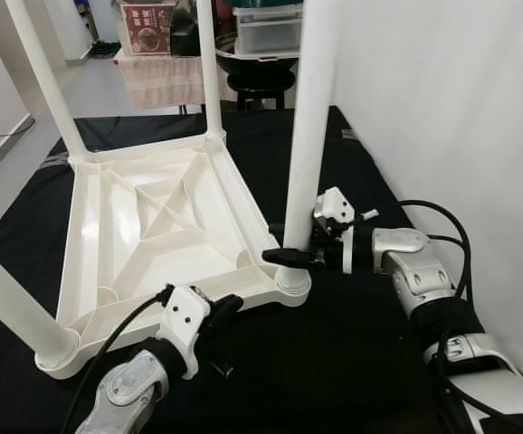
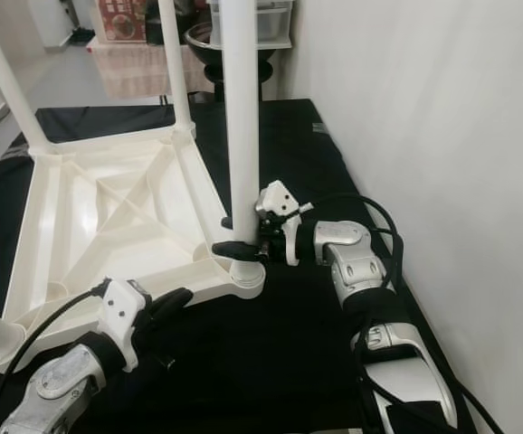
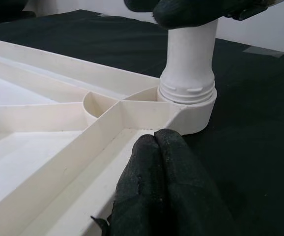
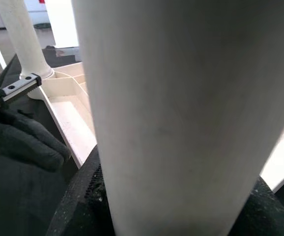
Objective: Building children table
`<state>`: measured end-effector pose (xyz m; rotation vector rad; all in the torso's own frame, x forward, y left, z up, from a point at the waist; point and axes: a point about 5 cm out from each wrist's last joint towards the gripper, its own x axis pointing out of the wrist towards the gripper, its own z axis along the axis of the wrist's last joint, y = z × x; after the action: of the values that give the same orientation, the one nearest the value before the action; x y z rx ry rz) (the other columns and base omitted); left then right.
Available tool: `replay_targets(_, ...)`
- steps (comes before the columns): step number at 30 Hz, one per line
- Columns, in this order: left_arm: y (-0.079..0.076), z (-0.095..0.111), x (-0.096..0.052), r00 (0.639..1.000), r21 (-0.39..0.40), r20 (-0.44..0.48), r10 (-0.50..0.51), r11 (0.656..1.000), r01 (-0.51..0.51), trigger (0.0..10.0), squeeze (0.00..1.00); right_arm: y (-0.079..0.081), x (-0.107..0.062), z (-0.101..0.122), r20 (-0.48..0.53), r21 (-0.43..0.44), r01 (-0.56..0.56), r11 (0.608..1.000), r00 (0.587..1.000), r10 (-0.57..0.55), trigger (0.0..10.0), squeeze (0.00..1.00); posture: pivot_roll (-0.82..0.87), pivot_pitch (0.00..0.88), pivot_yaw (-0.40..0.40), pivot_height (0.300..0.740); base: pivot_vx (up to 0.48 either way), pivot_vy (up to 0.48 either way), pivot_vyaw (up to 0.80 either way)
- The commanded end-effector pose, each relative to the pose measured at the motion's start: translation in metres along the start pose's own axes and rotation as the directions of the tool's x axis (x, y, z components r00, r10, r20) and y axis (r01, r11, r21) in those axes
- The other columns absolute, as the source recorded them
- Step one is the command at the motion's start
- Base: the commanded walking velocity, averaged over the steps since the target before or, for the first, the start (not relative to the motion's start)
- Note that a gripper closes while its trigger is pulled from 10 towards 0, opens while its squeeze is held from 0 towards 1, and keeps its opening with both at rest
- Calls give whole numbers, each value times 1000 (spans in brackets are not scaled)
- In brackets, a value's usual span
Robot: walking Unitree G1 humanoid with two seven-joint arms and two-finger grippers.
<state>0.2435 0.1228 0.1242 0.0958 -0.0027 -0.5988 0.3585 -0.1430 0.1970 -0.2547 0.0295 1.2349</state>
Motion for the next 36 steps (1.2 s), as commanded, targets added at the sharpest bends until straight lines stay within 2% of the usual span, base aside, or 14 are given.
replay_targets(1,-1,-2,-2,1000,-14,-6,-2,1000,2,10000,0,0,-8,-4,-3,-19,28,999,1000,-28,0,0,-60,108,-18,740,0,0,0)
replay_targets(4,-1,-2,-2,1000,-16,-4,-2,1000,2,10000,0,0,-13,-8,-14,-34,66,997,998,-66,0,0,-67,115,-13,740,0,0,0)
replay_targets(7,0,-1,-3,1000,-18,-1,-2,1000,2,10000,0,3,-22,-17,-29,-47,216,975,976,-217,0,0,-77,128,-12,740,0,0,0)
replay_targets(8,1,-1,-4,1000,-21,1,-2,1000,2,10000,0,17,-22,-24,-16,-4,351,937,936,-351,0,0,-88,136,-12,740,0,0,0)
replay_targets(10,1,0,-5,1000,-22,2,-2,1000,2,10000,0,21,-22,-26,-14,8,379,926,925,-379,0,0,-88,136,-12,740,0,0,0)
replay_targets(11,3,0,-5,1000,-20,1,-2,1000,2,10000,0,34,-11,-37,-62,67,536,842,844,-532,0,0,-85,143,0,740,0,0,0)
replay_targets(13,3,0,-5,1000,-20,1,-2,1000,2,10000,0,34,-11,-37,-62,67,536,842,844,-532,0,0,-85,143,0,740,0,0,0)
replay_targets(14,5,0,-6,1000,-11,-4,-4,1000,4,10000,0,79,21,-45,-108,112,597,794,802,-588,0,0,-82,144,18,740,0,0,0)
replay_targets(23,10,-1,-6,1000,4,-9,0,1000,0,10000,0,67,23,-43,-111,104,631,769,775,-622,431,0,-89,127,12,740,0,0,0)
replay_targets(24,11,-1,-6,1000,10,-9,8,1000,-7,10000,0,66,25,-39,-94,139,619,773,786,-611,10000,0,-83,120,16,740,0,0,0)
replay_targets(26,11,-1,-5,1000,13,-9,12,1000,-12,10000,0,66,27,-36,-76,165,596,786,802,-592,10000,0,-81,118,17,740,0,0,0)
replay_targets(27,11,-1,-5,1000,16,-11,11,1000,-11,10000,0,66,29,-30,-49,169,523,835,851,-523,10000,1000,-77,113,17,740,0,0,0)
replay_targets(30,10,-2,-3,1000,17,-16,4,1000,-4,10000,0,68,30,-19,-24,99,386,917,923,-385,10000,1000,-76,104,21,740,0,0,0)
replay_targets(36,8,-3,0,1000,16,-17,-10,1000,10,10000,0,41,15,8,79,-29,186,982,980,-183,10000,1000,-73,95,14,740,0,0,0)
